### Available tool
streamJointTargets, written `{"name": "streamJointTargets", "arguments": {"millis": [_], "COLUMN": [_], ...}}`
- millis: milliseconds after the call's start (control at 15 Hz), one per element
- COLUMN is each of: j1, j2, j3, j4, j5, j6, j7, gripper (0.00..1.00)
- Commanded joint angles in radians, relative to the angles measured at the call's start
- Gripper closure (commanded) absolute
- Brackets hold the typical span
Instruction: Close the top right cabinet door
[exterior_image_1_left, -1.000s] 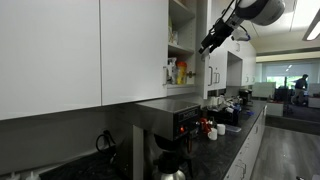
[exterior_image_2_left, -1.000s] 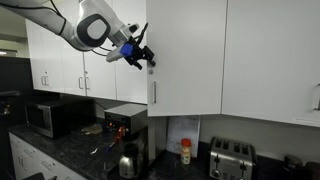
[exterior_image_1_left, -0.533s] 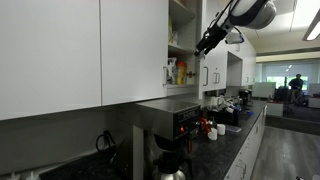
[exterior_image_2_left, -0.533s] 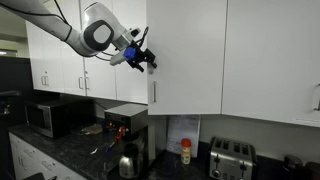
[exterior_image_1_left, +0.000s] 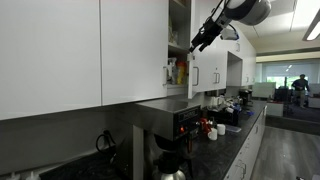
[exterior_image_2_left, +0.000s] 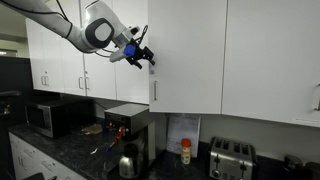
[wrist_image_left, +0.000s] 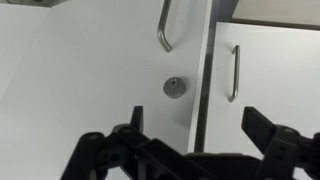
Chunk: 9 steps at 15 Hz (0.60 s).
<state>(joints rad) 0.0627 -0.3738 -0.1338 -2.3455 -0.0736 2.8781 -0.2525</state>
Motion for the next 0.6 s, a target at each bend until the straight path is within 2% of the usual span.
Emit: {"name": "streamJointTargets", "arguments": {"millis": [0, 333, 400, 533], "j1": [0.078, 0.102, 0.068, 0.054], "j2": [0.052, 0.163, 0.192, 0.238], "j3": [-0.054, -0.083, -0.052, -0.038], "j4": [0.080, 0.200, 0.227, 0.277], "j5": [0.082, 0.114, 0.126, 0.127], "j6": [-0.057, -0.135, -0.150, -0.174], "j7": [-0.058, -0.047, -0.055, -0.050], "gripper": [0.00, 0.00, 0.00, 0.00]}}
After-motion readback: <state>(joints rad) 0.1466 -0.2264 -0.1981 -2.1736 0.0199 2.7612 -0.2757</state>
